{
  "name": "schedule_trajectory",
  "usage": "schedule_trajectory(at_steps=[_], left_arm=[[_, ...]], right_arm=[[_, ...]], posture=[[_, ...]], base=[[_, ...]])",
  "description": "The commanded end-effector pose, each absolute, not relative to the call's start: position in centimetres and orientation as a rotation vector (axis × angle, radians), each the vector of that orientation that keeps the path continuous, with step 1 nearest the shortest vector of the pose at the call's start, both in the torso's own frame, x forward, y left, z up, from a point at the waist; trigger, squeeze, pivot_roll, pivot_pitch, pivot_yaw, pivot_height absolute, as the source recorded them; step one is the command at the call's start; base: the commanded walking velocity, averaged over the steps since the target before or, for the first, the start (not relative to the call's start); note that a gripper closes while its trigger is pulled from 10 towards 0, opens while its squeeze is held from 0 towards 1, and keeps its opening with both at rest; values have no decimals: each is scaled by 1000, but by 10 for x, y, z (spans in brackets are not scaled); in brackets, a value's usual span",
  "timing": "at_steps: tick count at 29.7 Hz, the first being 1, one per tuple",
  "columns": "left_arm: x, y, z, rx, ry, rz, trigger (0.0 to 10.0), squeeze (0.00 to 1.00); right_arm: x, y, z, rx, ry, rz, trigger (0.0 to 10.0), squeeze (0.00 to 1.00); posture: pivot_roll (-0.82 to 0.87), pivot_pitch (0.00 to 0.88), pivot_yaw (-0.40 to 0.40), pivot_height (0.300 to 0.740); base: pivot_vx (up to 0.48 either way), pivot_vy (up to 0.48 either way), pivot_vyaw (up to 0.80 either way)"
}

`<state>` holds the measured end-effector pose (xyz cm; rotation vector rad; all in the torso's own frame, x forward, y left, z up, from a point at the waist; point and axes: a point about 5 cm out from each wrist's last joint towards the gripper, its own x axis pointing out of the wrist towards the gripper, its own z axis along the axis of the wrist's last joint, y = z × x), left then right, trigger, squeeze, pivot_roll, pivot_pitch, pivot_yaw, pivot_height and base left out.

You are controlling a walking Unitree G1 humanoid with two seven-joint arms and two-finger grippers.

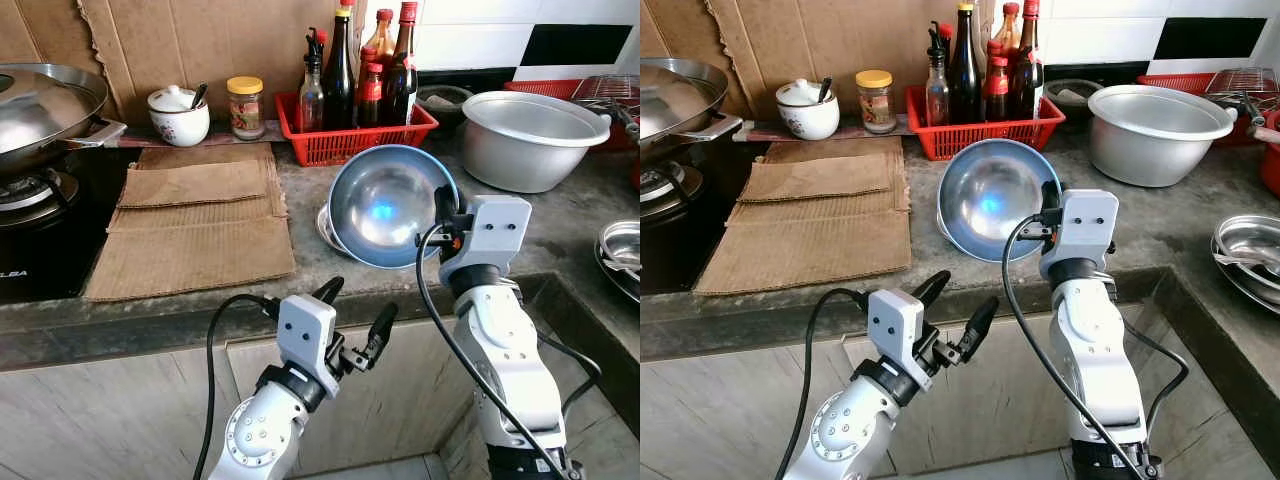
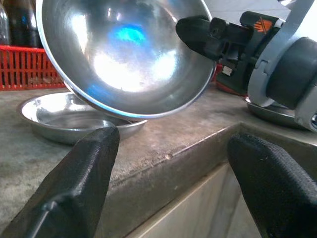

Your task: Kitchen organization

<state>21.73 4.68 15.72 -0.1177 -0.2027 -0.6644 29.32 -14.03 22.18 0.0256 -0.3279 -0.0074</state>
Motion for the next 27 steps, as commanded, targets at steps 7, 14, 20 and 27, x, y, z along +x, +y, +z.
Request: schedule_trajectory(at_steps=[7,14,20,27], left_arm=[[212,61,159,-89,-212,-713,10000,0],[212,62,160,-86,-213,-720,10000,0],[212,60,160,-96,-212,-727,10000,0],[211,57,161,-102,-217,-730,10000,0]], right_arm=[[294,-143,223,24,-331,-12,10000,0],[294,-144,221,21,-324,-14,10000,0],[295,-144,221,22,-323,-16,10000,0],[295,-143,221,25,-323,-16,10000,0]], posture=[[49,11,-48,740],[48,21,-53,740],[48,25,-52,740],[47,27,-53,740]], base=[[0,0,0],[0,0,0],[0,0,0],[0,0,0]])
